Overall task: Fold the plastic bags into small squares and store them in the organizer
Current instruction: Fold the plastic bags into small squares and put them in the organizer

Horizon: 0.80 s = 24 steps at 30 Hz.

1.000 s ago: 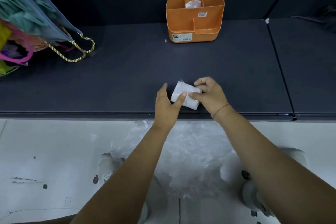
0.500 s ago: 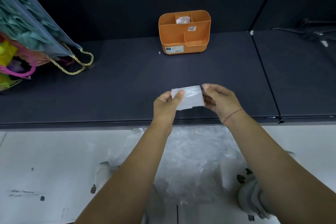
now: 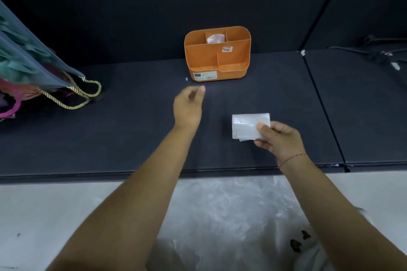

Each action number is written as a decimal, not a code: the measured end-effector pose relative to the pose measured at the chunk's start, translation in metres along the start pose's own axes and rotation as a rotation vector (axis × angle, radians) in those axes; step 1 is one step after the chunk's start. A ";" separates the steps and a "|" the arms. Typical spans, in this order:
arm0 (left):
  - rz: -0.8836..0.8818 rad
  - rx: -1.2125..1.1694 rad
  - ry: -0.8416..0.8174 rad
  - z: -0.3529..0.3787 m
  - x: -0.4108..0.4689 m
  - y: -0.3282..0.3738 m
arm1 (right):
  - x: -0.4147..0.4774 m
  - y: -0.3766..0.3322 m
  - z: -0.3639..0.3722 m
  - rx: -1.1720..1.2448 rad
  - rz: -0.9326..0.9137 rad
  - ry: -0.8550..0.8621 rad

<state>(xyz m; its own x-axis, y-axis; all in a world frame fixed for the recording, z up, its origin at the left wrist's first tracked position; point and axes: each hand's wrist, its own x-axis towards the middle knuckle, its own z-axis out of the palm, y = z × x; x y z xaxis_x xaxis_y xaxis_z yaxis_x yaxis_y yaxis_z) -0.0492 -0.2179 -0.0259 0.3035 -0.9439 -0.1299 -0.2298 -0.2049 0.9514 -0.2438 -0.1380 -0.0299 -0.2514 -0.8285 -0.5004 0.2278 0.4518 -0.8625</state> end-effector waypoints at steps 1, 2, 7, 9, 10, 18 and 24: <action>0.083 0.100 0.002 0.004 0.016 0.003 | 0.004 0.002 -0.002 -0.004 0.004 0.005; 0.174 0.214 0.001 0.008 0.031 0.004 | 0.007 0.005 -0.004 -0.006 0.008 0.011; 0.495 0.656 -0.150 0.031 0.078 -0.004 | 0.017 0.020 -0.004 -0.036 0.009 0.022; 0.527 0.681 -0.156 0.036 0.084 -0.012 | 0.018 0.024 -0.002 -0.040 0.005 -0.001; 0.521 0.660 -0.127 0.038 0.085 -0.014 | 0.019 0.025 0.000 -0.039 0.002 -0.011; 0.475 0.551 -0.115 0.026 0.037 -0.032 | 0.014 0.008 0.009 -0.025 -0.056 -0.036; 0.569 0.559 -0.136 0.001 -0.031 -0.051 | 0.009 -0.027 0.012 -0.079 -0.190 -0.049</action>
<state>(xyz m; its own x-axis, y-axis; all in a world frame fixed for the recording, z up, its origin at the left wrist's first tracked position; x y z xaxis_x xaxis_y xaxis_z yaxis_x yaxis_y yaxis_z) -0.0471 -0.1786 -0.0709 -0.1060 -0.9584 0.2650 -0.7545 0.2511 0.6064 -0.2411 -0.1614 -0.0101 -0.2363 -0.9154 -0.3259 0.1056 0.3092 -0.9451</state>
